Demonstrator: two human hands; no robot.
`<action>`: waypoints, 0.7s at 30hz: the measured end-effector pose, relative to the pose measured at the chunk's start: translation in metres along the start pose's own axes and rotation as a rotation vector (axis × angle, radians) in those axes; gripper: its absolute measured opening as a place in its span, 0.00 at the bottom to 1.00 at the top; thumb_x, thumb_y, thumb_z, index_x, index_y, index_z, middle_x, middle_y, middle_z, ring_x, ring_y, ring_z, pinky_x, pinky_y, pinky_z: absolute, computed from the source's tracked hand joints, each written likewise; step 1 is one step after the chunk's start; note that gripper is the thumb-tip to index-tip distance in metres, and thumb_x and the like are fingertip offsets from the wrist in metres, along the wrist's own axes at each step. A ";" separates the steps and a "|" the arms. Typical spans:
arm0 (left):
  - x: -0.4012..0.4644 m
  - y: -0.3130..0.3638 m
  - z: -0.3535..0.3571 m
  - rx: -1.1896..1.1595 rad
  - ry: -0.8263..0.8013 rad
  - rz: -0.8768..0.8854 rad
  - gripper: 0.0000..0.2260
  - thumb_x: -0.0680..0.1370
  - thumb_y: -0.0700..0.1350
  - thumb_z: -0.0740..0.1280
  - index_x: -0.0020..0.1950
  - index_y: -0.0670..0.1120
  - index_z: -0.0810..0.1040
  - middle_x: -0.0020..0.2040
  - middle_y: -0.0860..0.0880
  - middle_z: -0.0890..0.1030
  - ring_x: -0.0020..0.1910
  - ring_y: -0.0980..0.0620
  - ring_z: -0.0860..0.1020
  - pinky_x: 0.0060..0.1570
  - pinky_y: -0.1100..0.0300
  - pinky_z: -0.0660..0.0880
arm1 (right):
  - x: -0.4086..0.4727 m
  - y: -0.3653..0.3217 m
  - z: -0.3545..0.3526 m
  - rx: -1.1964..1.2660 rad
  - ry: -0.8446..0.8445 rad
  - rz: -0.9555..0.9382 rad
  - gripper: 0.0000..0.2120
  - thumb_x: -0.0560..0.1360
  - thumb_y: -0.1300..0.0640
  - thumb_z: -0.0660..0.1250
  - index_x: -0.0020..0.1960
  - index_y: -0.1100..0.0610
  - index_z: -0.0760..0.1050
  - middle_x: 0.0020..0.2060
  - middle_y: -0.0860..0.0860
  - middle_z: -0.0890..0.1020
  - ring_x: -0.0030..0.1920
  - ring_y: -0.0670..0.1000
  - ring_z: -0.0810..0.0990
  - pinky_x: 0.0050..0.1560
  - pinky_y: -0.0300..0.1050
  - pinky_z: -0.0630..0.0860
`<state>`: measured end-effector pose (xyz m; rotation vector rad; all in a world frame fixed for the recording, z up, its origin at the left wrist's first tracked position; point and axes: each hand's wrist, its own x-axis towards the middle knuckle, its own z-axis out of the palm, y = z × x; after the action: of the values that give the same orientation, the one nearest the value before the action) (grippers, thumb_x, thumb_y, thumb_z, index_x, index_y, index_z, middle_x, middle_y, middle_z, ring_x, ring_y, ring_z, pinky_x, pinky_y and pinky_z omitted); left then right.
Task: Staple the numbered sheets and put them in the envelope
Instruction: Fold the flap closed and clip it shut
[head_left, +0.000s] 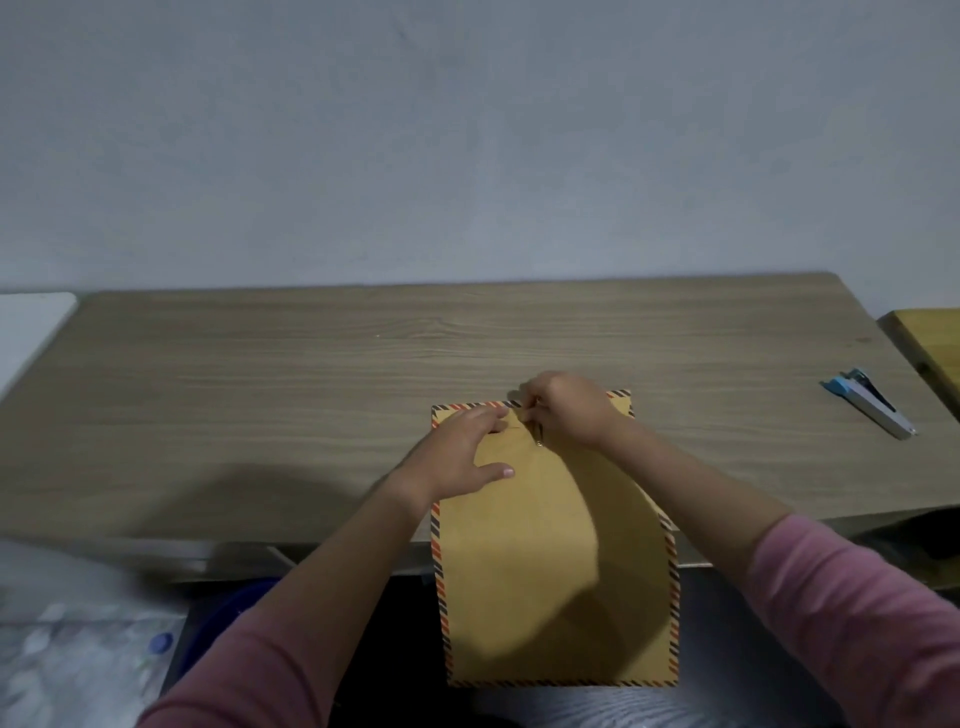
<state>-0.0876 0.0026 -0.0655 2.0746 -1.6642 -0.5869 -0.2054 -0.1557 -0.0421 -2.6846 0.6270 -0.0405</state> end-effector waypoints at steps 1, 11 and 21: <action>-0.001 0.000 0.000 0.000 -0.001 -0.001 0.28 0.73 0.52 0.72 0.70 0.44 0.70 0.74 0.52 0.66 0.73 0.53 0.62 0.69 0.64 0.56 | 0.003 0.002 -0.001 0.006 -0.008 -0.002 0.08 0.71 0.55 0.70 0.46 0.59 0.79 0.46 0.56 0.82 0.48 0.57 0.79 0.42 0.46 0.71; 0.000 0.004 0.000 0.017 -0.002 -0.010 0.30 0.74 0.52 0.71 0.72 0.45 0.68 0.75 0.52 0.65 0.74 0.52 0.61 0.70 0.62 0.56 | 0.019 0.010 -0.001 0.266 -0.001 0.158 0.07 0.66 0.57 0.76 0.37 0.60 0.81 0.33 0.53 0.82 0.35 0.49 0.77 0.38 0.44 0.72; 0.001 0.005 0.000 0.038 -0.007 -0.019 0.29 0.73 0.53 0.71 0.71 0.45 0.68 0.75 0.52 0.64 0.74 0.52 0.61 0.71 0.61 0.56 | 0.014 0.018 -0.003 0.349 0.067 0.237 0.06 0.66 0.61 0.76 0.36 0.63 0.81 0.27 0.48 0.76 0.27 0.42 0.71 0.27 0.30 0.66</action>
<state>-0.0915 0.0007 -0.0628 2.1199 -1.6738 -0.5733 -0.2013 -0.1781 -0.0466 -2.2680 0.8678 -0.1616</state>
